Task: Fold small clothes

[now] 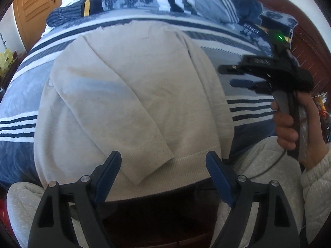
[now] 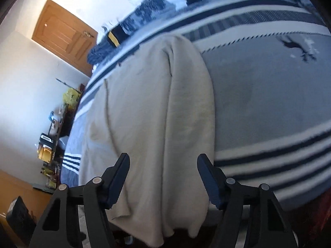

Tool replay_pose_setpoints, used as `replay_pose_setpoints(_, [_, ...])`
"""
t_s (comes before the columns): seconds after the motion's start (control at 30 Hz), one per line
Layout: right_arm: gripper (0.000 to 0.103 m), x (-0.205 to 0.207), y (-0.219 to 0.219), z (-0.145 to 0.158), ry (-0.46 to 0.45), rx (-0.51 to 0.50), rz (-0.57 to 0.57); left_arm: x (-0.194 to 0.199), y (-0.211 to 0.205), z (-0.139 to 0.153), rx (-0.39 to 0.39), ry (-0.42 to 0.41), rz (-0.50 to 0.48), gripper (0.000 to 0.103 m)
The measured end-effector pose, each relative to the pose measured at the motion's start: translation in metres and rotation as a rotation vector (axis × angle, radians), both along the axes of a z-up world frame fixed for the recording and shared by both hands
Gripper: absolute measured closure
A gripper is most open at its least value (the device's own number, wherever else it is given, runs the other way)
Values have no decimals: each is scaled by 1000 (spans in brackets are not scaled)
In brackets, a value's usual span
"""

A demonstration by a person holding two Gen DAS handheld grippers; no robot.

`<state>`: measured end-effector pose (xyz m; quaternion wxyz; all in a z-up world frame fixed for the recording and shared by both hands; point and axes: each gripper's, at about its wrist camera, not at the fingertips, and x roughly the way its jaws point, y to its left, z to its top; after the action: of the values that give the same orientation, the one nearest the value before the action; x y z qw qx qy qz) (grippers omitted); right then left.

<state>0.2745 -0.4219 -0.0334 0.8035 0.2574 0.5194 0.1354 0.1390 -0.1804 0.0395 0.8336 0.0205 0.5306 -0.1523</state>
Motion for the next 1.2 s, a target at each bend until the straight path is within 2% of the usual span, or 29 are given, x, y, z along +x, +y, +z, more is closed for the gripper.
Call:
replay_pose_setpoints(0.07, [44,23,5,-14,32,4,20,6,-4,-5,1,18,-3,20])
replay_pose_setpoints(0.2, [45,51,14,-36,51,13,27,16,-13,-10,20,31,-8,20])
replay_pose_setpoints(0.23, [48,53,17,-42,55,13,29,19,-15,-10,24,33,-5,20])
replay_pose_setpoints(0.3, [68,53,21,-54,56,-11,46,22,-19,-12,23,42,-5,20])
replay_pose_setpoints(0.33, [84,51,20,-58,54,-27,45,24,-22,-13,20,48,-7,20])
replay_pose_setpoints(0.4, [99,48,8,-57,41,40,32,27,-29,-14,9,59,-14,20])
replay_pose_setpoints(0.53, [100,36,-32,-40,-31,104,-23,35,-54,-14,-29,76,-53,20])
replay_pose_setpoints(0.6, [100,32,-48,-41,-36,81,-49,41,-74,-16,-39,75,-88,20])
replay_pose_setpoints(0.73, [100,28,-81,-51,-26,150,-116,53,-107,-28,-63,106,-144,20])
replay_pose_setpoints(0.83, [100,25,-100,-46,-62,182,-172,57,-128,-36,-63,128,-171,20])
replay_pose_setpoints(0.93, [100,21,-112,-42,-81,217,-198,55,-149,-46,-31,134,-230,20])
replay_pose_setpoints(1.0, [100,17,-118,-39,-96,239,-208,56,-156,-58,-31,169,-244,21])
replay_pose_setpoints(1.07, [100,12,-124,-35,-116,273,-202,58,-161,-70,-39,209,-237,27])
replay_pose_setpoints(1.1, [100,12,-125,-34,-124,288,-195,60,-163,-74,-38,225,-230,39])
replay_pose_setpoints(1.13, [100,11,-124,-33,-133,289,-197,61,-165,-78,-42,239,-230,57])
replay_pose_setpoints(1.17, [100,10,-126,-31,-140,284,-200,61,-168,-80,-52,250,-235,67])
replay_pose_setpoints(1.2, [100,9,-129,-29,-149,297,-198,61,-171,-82,-53,256,-242,88])
